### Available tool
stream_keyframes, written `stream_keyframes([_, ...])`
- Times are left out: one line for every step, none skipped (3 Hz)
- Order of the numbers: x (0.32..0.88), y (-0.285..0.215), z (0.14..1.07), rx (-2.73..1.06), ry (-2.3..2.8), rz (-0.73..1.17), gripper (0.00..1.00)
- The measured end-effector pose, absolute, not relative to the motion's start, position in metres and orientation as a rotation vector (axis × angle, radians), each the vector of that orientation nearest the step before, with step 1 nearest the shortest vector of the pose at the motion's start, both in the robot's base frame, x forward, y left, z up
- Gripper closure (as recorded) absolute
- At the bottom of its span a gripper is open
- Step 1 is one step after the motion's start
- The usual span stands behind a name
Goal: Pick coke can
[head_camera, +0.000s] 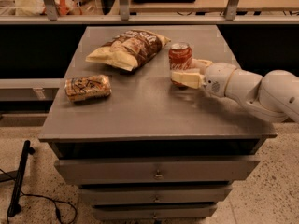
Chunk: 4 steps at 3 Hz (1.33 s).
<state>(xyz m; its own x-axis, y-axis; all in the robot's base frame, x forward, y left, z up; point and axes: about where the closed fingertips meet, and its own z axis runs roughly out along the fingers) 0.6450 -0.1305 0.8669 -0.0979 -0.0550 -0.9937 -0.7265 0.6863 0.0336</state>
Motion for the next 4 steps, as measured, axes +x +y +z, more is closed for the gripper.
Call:
stream_keyframes([0.6421,-0.1302,0.8648,-0.647,1.594,0.647,0.51])
stream_keyframes([0.6415,-0.1305,0.8612,-0.663,1.618,0.613,0.28])
stream_keyframes([0.6416,-0.1281,0.8616,-0.665,1.615,0.617,0.05])
stream_keyframes([0.6416,-0.1265,0.8618,-0.668,1.615,0.619,0.0])
